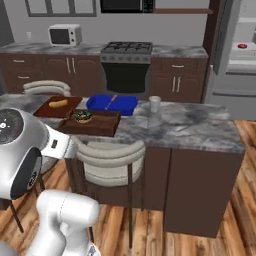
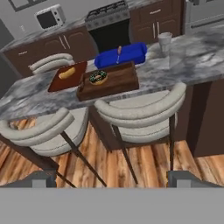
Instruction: Take the donuts from the fridge and place them on the empty tray on the dining counter.
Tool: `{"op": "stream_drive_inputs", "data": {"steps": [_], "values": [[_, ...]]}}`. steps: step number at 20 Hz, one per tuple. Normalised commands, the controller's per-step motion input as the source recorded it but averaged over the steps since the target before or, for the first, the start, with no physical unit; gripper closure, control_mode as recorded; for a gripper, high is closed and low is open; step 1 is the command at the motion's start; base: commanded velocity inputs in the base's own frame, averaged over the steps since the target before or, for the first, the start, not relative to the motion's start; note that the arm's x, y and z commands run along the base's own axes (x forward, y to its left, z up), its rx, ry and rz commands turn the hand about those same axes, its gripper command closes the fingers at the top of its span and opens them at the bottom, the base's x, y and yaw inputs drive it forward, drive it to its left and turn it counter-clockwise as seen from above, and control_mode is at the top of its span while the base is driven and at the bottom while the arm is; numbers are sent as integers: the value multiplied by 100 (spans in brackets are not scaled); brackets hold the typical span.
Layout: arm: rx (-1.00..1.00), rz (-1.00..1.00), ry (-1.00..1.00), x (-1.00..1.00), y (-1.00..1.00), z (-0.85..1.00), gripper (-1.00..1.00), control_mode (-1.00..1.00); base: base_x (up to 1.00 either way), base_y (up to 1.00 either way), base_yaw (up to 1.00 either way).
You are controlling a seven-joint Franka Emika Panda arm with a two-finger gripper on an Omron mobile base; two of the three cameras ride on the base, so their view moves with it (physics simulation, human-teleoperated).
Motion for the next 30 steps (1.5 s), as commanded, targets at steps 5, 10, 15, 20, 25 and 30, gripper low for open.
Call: {"op": "stream_drive_inputs", "data": {"steps": [5, 10, 15, 20, 25, 30], "values": [[0, 0, 0, 0, 0, 0, -100, 100, 0, -100, 0], [0, 0, 0, 0, 0, 0, -100, 100, 4, -100, -1], [0, 0, 0, 0, 0, 0, -100, 100, 5, -100, -1], [0, 0, 0, 0, 0, 0, -100, 100, 16, -100, 0], [0, 0, 0, 0, 0, 0, -100, 100, 30, -100, 0], [0, 0, 0, 0, 0, 0, -100, 100, 35, -94, 0]]}}
